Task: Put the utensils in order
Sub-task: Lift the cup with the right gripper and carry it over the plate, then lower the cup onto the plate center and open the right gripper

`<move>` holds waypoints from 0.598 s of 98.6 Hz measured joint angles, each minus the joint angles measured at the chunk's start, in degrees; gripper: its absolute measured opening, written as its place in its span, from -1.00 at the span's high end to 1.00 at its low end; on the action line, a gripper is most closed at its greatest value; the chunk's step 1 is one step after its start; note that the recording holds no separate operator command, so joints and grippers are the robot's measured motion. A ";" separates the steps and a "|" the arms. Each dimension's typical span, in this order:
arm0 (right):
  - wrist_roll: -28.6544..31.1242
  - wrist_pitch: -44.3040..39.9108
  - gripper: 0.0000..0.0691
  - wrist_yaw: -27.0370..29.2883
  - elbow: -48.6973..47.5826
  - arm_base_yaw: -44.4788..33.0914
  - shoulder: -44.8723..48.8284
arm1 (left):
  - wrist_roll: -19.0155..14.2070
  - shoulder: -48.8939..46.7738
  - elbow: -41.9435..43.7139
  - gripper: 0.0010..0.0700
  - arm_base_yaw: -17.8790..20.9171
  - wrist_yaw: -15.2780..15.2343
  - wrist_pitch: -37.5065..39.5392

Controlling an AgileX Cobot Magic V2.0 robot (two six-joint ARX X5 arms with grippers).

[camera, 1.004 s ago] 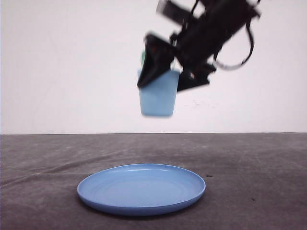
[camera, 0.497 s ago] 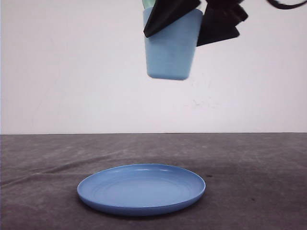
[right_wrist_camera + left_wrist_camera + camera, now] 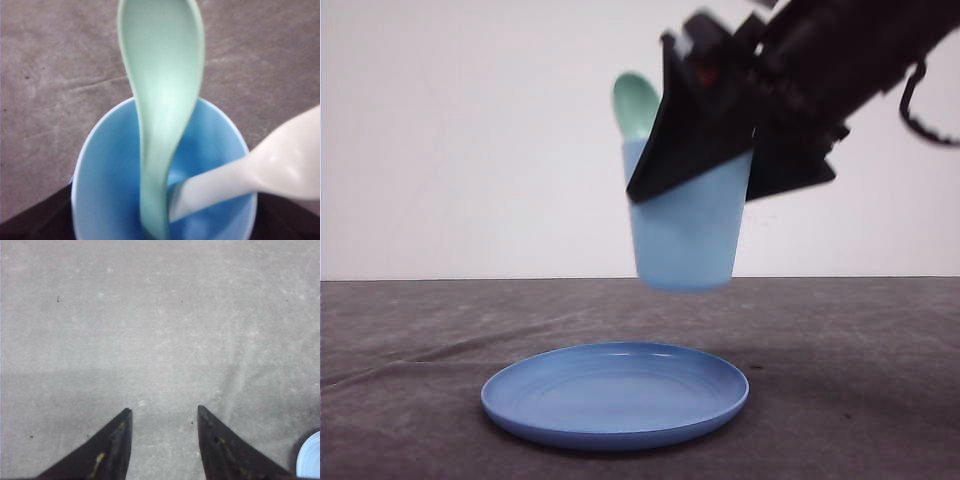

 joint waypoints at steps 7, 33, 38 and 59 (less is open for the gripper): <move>0.07 1.36 -0.35 -0.02 -0.17 0.46 2.14 | 0.00 0.00 0.00 0.34 0.00 0.00 -0.02; 0.04 10.21 -0.35 -1.18 -0.17 2.23 11.76 | 0.00 0.17 0.00 0.34 0.00 0.00 -0.02; -0.02 11.67 -0.35 -1.22 -0.17 2.25 13.35 | 0.00 0.20 0.00 0.34 0.00 0.00 -0.02; -0.44 16.50 -0.35 -1.22 -0.17 2.34 17.94 | 0.00 0.20 0.00 0.34 0.00 0.00 -0.02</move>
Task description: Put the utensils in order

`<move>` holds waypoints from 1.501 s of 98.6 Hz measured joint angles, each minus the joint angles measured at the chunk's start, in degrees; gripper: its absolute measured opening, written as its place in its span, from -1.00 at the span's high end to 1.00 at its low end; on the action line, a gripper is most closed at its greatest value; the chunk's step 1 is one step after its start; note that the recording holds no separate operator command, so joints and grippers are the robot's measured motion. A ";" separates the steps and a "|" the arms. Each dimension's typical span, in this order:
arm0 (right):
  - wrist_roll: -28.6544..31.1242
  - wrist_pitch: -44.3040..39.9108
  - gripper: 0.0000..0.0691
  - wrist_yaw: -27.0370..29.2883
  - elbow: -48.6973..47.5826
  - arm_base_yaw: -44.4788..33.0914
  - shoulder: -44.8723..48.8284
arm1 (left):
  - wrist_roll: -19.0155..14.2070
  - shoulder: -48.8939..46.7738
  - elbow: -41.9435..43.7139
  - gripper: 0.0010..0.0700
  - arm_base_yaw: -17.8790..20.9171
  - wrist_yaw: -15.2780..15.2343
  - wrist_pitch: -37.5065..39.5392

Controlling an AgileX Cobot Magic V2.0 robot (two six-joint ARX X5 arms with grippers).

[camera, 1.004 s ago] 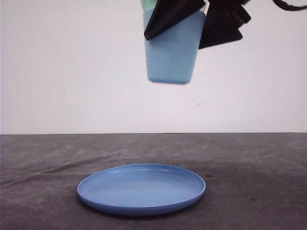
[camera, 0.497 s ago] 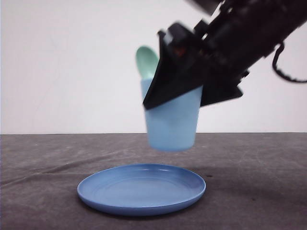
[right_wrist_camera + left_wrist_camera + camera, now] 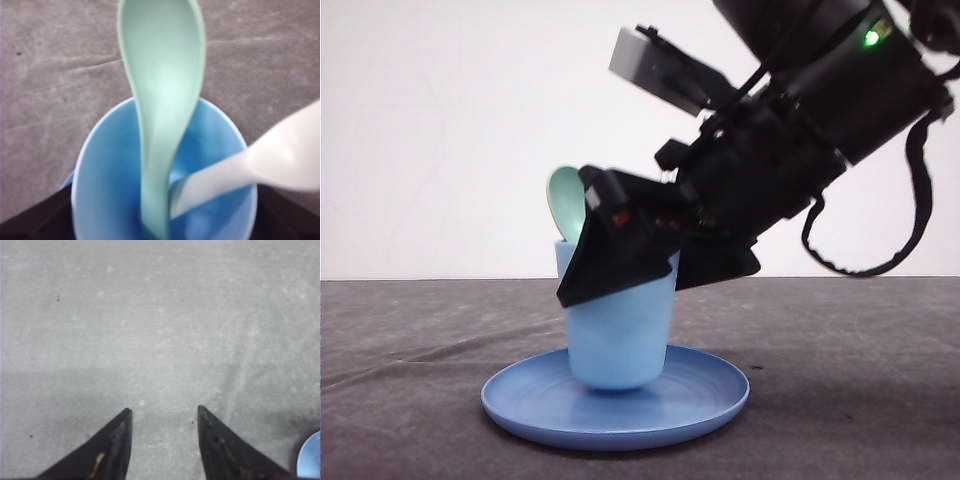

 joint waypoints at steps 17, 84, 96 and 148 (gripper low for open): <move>-0.07 0.11 -0.35 -0.13 0.00 0.00 0.28 | 0.00 0.00 0.00 0.34 0.00 0.00 0.02; 0.52 -16.96 -0.97 -1.57 0.26 -1.64 -6.56 | 0.00 0.00 0.00 0.34 0.00 0.00 0.02; 0.52 -26.34 -0.97 -1.57 0.74 -3.65 -12.31 | 0.00 0.00 0.00 0.34 0.00 -0.02 0.02; 0.59 -61.13 -0.97 0.98 15.50 -32.50 -30.45 | 0.00 0.00 0.00 0.34 0.00 0.00 0.00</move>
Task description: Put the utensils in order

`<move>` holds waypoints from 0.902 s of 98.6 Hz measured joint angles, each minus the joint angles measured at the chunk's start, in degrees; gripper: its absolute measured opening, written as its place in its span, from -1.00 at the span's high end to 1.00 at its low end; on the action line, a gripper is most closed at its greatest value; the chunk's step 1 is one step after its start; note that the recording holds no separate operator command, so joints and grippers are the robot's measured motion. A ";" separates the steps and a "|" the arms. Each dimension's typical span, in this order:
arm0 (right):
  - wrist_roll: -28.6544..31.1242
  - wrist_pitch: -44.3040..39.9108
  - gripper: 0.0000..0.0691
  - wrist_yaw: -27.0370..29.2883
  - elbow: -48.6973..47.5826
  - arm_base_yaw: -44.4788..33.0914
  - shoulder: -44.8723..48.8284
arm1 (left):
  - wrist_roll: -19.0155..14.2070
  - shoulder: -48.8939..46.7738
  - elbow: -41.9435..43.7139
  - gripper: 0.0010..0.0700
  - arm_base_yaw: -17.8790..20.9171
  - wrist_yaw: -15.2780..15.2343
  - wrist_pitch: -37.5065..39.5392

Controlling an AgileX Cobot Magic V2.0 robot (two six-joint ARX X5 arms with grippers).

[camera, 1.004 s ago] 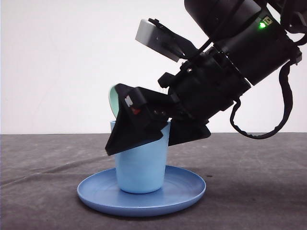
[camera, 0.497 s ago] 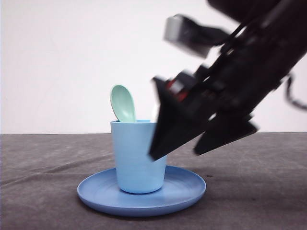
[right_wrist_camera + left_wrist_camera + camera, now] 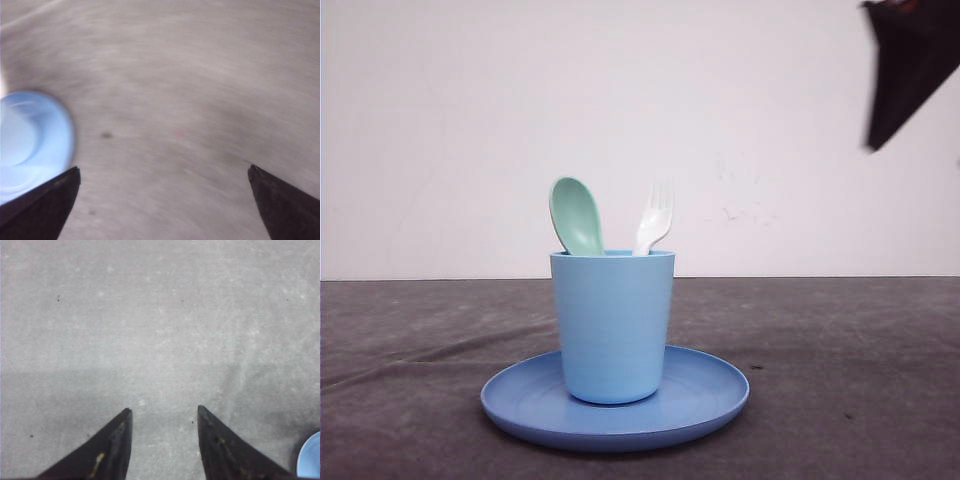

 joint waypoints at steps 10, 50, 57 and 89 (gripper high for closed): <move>-0.04 -5.55 -0.97 0.04 3.52 -6.38 -0.02 | 0.00 0.00 0.00 0.34 0.00 -0.02 0.00; -0.46 -8.11 -0.97 0.28 4.26 -14.53 -0.11 | 0.00 0.00 0.00 0.34 0.00 0.00 -0.02; -0.50 -8.11 -0.97 0.28 4.26 -14.53 -0.11 | 0.00 0.00 0.00 0.34 0.00 -0.02 -0.02; -0.52 -8.15 0.19 0.31 4.26 -14.53 -0.11 | 0.00 0.00 0.00 0.88 0.00 0.00 -0.02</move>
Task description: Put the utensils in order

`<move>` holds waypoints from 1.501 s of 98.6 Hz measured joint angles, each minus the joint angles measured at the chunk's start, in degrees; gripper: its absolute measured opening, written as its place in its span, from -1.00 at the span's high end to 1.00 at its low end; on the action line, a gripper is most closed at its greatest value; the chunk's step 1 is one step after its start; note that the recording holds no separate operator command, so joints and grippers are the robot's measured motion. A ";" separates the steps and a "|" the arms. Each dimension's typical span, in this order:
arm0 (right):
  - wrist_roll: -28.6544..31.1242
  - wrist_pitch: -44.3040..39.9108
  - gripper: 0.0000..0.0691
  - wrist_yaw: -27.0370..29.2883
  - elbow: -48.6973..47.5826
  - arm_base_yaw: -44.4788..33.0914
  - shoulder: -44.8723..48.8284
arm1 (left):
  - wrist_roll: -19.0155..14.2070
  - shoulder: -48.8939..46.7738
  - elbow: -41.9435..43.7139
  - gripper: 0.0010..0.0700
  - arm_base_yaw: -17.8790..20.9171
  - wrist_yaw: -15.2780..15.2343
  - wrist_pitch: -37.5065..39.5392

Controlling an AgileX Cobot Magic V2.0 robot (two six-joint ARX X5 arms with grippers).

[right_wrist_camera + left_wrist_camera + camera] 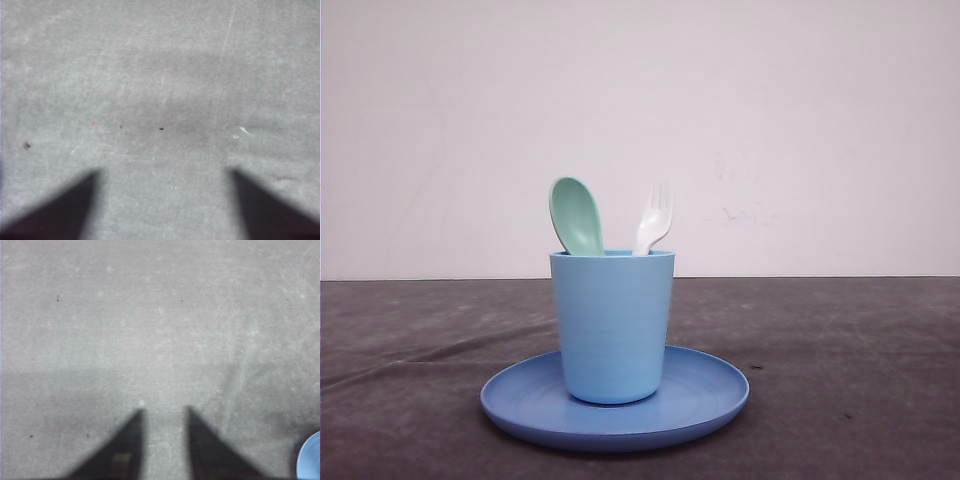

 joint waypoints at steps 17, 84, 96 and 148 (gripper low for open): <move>-0.15 0.07 0.91 0.00 0.00 0.00 0.00 | 0.00 0.00 0.00 0.98 0.00 0.00 0.00; -0.15 10.23 0.97 0.02 0.00 0.00 0.02 | 2.67 -2.14 -1.38 0.98 0.17 -0.66 0.72; -0.15 13.09 0.97 0.02 0.00 0.00 0.02 | 3.21 -10.12 -9.14 0.98 0.61 -1.79 5.29; -0.15 26.99 0.97 0.02 0.00 0.00 0.07 | 0.39 -47.36 -45.62 0.98 0.63 -7.69 24.44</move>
